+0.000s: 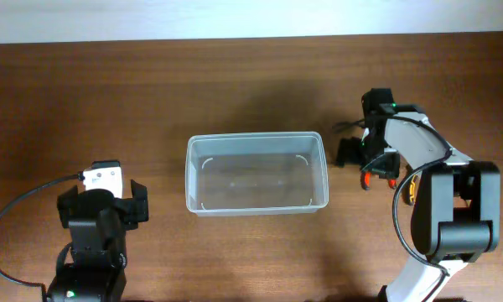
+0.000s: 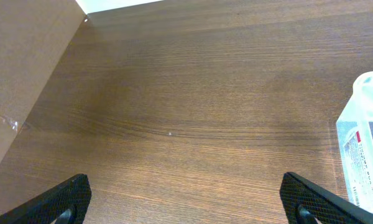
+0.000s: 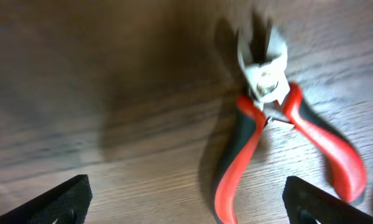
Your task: Pack container
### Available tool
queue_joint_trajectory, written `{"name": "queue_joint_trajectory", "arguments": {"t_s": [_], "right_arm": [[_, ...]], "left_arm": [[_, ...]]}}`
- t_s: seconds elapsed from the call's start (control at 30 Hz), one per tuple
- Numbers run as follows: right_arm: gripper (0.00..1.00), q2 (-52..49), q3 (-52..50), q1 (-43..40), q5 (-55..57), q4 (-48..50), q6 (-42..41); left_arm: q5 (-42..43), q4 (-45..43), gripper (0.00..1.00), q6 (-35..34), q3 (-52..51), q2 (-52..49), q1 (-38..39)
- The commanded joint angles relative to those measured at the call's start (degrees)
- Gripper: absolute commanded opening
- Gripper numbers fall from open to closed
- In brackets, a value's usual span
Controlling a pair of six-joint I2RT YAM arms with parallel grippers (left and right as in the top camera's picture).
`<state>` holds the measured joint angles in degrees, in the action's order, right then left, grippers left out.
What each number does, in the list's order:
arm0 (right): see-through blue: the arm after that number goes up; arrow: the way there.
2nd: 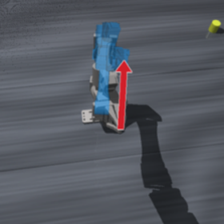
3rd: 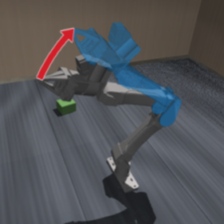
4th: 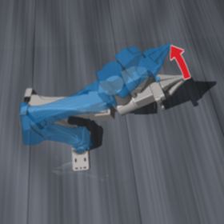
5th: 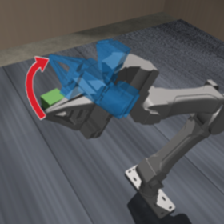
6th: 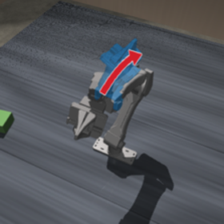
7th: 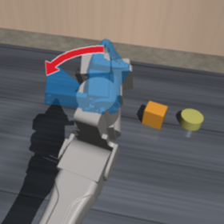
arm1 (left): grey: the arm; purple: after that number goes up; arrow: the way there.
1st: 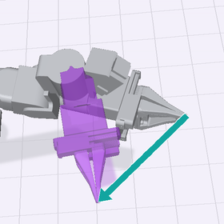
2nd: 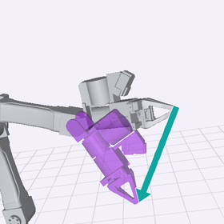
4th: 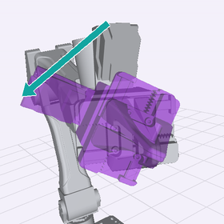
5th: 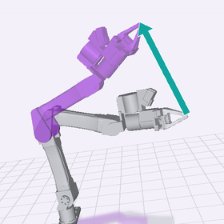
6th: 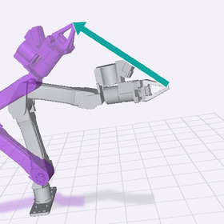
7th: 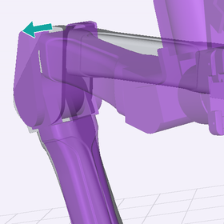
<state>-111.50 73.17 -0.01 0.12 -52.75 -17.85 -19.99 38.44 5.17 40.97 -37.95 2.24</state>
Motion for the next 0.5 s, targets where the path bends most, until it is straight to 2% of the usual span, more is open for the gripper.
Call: {"name": "queue_joint_trajectory", "arguments": {"t_s": [0.0,0.47], "right_arm": [[0.99,-0.4,-1.9,0.0,-0.3,0.5,-0.5],[0.99,-0.4,-2.1,0.0,-0.3,2.1,-0.5]], "left_arm": [[-0.4,0.0,0.99,0.9,1.2,0.0,0.2],[-0.4,0.0,0.99,0.9,1.2,0.0,0.2]]}}
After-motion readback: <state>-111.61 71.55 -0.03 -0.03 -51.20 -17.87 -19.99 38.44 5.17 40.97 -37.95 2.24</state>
